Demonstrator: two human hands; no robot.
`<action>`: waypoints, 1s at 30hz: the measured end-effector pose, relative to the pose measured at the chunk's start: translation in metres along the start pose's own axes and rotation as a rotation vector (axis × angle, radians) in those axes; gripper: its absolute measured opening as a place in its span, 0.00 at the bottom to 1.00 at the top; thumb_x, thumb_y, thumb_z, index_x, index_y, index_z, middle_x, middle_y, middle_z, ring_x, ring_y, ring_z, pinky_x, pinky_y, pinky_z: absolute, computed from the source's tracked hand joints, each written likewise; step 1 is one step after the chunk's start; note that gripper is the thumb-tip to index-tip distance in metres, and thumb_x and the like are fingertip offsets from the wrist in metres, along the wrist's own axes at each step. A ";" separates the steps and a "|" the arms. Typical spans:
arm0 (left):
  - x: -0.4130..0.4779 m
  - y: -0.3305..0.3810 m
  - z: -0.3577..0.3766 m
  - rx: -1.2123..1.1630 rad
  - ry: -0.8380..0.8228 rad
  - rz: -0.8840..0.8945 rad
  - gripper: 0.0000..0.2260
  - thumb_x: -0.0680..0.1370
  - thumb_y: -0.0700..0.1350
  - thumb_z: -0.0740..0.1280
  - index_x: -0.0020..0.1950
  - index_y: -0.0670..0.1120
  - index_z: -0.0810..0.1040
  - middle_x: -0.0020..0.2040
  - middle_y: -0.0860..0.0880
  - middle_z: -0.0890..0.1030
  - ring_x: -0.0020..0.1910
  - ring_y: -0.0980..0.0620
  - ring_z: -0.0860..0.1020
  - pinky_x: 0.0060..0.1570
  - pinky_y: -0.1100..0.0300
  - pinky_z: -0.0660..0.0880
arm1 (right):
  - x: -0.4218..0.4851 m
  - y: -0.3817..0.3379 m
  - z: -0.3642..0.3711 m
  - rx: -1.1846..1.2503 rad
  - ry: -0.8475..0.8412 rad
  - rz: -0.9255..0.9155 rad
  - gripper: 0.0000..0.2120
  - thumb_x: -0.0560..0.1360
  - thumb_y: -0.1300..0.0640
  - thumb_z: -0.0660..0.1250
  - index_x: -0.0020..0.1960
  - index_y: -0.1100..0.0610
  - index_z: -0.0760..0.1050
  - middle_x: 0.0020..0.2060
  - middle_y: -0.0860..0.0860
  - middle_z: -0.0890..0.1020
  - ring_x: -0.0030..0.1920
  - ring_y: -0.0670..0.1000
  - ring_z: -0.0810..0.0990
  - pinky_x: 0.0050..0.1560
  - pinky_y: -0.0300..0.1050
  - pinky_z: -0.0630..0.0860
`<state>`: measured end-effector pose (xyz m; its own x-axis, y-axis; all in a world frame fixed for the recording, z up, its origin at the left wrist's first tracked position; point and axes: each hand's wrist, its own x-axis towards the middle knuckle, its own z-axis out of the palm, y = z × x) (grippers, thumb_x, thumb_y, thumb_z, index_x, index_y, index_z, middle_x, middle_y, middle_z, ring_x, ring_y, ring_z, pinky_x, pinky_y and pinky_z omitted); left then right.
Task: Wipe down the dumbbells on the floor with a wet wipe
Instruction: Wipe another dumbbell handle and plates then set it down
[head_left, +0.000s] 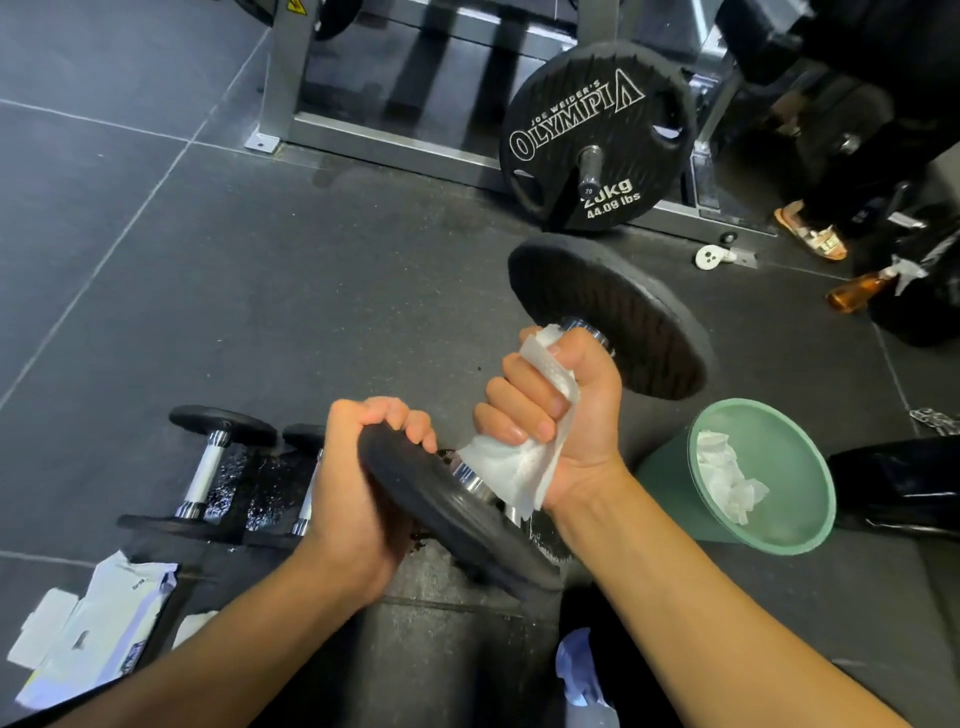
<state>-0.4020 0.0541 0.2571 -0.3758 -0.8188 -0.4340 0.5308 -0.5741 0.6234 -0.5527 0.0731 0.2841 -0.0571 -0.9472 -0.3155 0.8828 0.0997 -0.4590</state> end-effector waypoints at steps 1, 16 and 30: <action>-0.001 0.000 0.001 0.039 -0.010 0.058 0.18 0.67 0.51 0.67 0.41 0.48 0.57 0.42 0.45 0.56 0.43 0.44 0.55 0.41 0.55 0.64 | 0.001 -0.002 0.000 -0.008 0.023 -0.006 0.17 0.67 0.56 0.58 0.23 0.50 0.55 0.16 0.45 0.59 0.17 0.45 0.58 0.23 0.39 0.54; -0.006 -0.002 0.002 1.305 -0.323 1.352 0.14 0.68 0.50 0.71 0.40 0.42 0.71 0.39 0.47 0.73 0.43 0.47 0.70 0.48 0.47 0.67 | 0.011 0.014 -0.010 -0.020 0.456 0.103 0.16 0.67 0.57 0.63 0.29 0.51 0.56 0.24 0.49 0.56 0.28 0.50 0.55 0.33 0.42 0.59; -0.008 -0.021 -0.008 1.448 -0.339 1.616 0.15 0.63 0.49 0.74 0.42 0.48 0.70 0.33 0.48 0.78 0.46 0.50 0.71 0.60 0.48 0.65 | 0.002 0.020 -0.007 -0.047 0.392 0.279 0.15 0.71 0.54 0.63 0.29 0.53 0.62 0.26 0.52 0.66 0.27 0.51 0.67 0.35 0.42 0.69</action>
<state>-0.4044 0.0732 0.2425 -0.4872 -0.3313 0.8080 -0.2754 0.9363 0.2179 -0.5380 0.0757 0.2686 -0.0003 -0.6973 -0.7168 0.8681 0.3557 -0.3463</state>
